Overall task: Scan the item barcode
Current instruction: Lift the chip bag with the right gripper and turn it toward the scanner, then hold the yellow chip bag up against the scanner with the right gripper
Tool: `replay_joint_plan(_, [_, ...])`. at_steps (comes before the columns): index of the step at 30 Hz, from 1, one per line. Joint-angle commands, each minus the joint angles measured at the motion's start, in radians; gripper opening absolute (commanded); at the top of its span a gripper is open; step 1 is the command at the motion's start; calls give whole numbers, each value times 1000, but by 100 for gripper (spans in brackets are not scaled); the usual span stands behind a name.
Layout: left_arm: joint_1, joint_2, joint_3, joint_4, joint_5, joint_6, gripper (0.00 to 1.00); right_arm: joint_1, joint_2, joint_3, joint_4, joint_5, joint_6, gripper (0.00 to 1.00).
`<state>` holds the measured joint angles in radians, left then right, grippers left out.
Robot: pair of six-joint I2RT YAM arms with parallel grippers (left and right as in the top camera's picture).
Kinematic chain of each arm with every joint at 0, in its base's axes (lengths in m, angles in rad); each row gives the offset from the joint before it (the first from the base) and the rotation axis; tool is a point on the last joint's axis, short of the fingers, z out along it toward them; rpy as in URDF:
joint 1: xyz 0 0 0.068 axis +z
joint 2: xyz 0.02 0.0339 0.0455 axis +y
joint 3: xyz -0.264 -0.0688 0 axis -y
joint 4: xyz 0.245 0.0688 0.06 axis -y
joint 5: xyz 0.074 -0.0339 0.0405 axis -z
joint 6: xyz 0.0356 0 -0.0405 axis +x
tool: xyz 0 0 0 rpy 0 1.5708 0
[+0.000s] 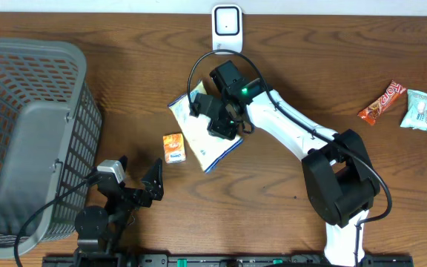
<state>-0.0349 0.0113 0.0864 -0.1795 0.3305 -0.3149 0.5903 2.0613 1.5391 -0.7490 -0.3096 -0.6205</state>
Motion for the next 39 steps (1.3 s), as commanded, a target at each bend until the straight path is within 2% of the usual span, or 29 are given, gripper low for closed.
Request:
replay_joint_plan(1, [-2,2,-13,-7,-6,-5,98,6,11,3,-3,-131,-7,1])
replay_joint_plan(5, [-2,2,-13,-6,-6,-5,98,6,10,7,-5,-97,30,1])
replay_joint_plan(12, [-2,2,-13,-6,-6,-5,98,21,-88,14,-39,326,47,1])
replay_joint_plan(16, [-2,6,-13,-6,-6,-5,98,54,-187,14,-8,480,47,1])
replay_joint_plan(21, [-2,6,-13,-6,-6,-5,98,100,-255,14,-39,432,48,1])
replay_joint_plan(26, [-2,6,-13,-7,-6,-5,98,135,-217,-5,-87,399,146,2])
replay_joint_plan(27, [-2,6,-13,-6,-6,-5,98,140,-208,-6,-96,383,145,15])
replay_joint_plan(28, [-2,6,-13,-7,-6,-5,98,142,-200,-6,-95,381,145,39])
replay_joint_plan(29, [-2,6,-13,-7,-6,-5,98,142,-193,-6,-80,382,144,49])
replay_joint_plan(31, [-2,6,-13,-6,-6,-5,98,125,-182,-6,-31,385,126,76])
replay_joint_plan(32, [-2,6,-13,-6,-6,-5,98,113,-179,-6,-1,386,106,81])
replay_joint_plan(36, [-2,6,-13,-7,-6,-5,98,33,-143,-6,143,366,35,94])
replay_joint_plan(37, [-2,6,-13,-6,-6,-5,98,8,-134,-6,173,333,34,98])
replay_joint_plan(39, [-2,6,-13,-7,-6,-5,98,-46,-108,-4,208,215,12,99])
